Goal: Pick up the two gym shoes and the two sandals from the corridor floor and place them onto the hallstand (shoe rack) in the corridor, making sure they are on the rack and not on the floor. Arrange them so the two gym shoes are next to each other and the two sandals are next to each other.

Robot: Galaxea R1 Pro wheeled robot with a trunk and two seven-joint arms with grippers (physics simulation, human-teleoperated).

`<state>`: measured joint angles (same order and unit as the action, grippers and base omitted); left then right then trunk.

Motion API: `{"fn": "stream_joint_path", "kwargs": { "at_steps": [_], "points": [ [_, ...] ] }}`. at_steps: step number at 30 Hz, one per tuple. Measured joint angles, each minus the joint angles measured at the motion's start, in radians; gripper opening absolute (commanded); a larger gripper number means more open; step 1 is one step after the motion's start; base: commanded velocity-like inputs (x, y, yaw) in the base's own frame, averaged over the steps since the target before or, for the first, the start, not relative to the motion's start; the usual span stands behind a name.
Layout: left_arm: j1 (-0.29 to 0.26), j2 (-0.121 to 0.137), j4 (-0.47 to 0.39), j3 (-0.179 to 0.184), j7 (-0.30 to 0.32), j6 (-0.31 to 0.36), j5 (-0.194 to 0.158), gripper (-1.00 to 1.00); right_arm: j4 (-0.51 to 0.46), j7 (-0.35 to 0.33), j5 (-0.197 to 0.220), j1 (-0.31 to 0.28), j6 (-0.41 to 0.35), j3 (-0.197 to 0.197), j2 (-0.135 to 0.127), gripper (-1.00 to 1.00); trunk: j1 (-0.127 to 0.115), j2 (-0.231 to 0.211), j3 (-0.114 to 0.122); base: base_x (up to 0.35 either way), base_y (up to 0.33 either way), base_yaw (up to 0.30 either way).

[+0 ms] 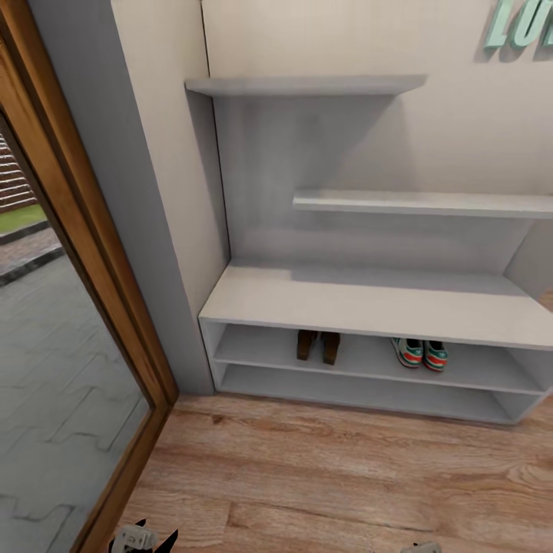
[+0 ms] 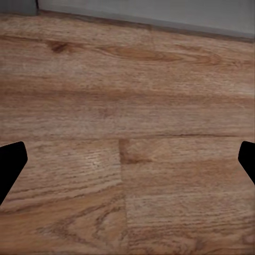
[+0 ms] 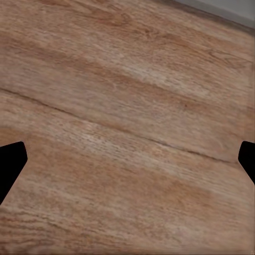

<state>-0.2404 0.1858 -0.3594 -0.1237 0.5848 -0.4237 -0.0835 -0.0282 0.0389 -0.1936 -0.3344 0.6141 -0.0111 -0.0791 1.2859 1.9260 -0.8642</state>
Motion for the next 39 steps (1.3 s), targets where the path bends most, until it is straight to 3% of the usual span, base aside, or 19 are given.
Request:
{"fn": "stream_joint_path", "kwargs": {
  "at_steps": [8,19,28,39],
  "points": [
    [0.000,-0.002,0.016,0.000,-0.023,-0.002,-0.002,1.00,0.001,0.000,-0.003,0.006,0.001,-0.002,0.004,1.00,-0.031,-0.056,0.025,0.000,0.000,0.000],
    [0.000,-0.014,0.035,0.003,-0.136,-0.008,-0.001,1.00,0.001,0.000,-0.004,0.007,-0.003,-0.002,0.022,1.00,-0.073,-0.133,0.060,0.000,0.000,0.000],
    [0.000,-0.015,0.036,0.003,-0.156,-0.009,-0.002,1.00,0.001,0.000,-0.004,0.007,-0.004,-0.002,0.025,1.00,-0.107,-0.196,0.088,0.000,0.000,0.000],
    [0.000,-0.015,0.036,0.002,-0.158,-0.009,-0.003,1.00,0.001,-0.001,-0.005,0.007,-0.004,-0.002,0.026,1.00,-0.107,-0.196,0.088,0.000,0.000,0.000]
  ]
}}
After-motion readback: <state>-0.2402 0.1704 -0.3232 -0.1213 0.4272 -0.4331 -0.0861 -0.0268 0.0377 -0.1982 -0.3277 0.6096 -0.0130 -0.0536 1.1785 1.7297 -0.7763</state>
